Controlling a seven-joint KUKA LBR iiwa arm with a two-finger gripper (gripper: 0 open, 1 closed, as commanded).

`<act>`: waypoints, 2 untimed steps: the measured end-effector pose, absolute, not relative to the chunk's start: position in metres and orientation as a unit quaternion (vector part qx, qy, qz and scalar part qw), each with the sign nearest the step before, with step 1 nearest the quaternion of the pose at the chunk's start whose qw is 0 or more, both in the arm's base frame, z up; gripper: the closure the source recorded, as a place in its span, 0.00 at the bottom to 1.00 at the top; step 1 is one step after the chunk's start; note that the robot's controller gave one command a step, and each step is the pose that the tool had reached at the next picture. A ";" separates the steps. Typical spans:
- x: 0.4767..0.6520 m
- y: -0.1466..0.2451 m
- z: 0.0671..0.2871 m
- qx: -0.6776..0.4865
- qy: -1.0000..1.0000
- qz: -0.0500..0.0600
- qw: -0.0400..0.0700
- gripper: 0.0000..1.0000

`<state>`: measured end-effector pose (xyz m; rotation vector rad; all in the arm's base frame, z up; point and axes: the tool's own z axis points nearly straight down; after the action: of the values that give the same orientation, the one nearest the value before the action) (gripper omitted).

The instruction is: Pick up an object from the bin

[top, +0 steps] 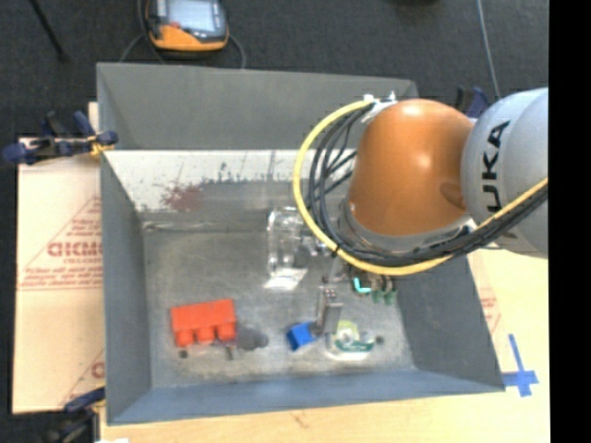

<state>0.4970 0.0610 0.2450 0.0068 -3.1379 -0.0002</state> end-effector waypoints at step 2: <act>0.547 0.119 0.070 0.096 -0.995 0.001 -0.001 0.00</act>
Offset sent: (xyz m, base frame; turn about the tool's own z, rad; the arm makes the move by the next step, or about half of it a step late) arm -0.0245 0.0574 -0.1143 -0.1592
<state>0.5468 0.1191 0.0702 0.3021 -3.1292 0.0020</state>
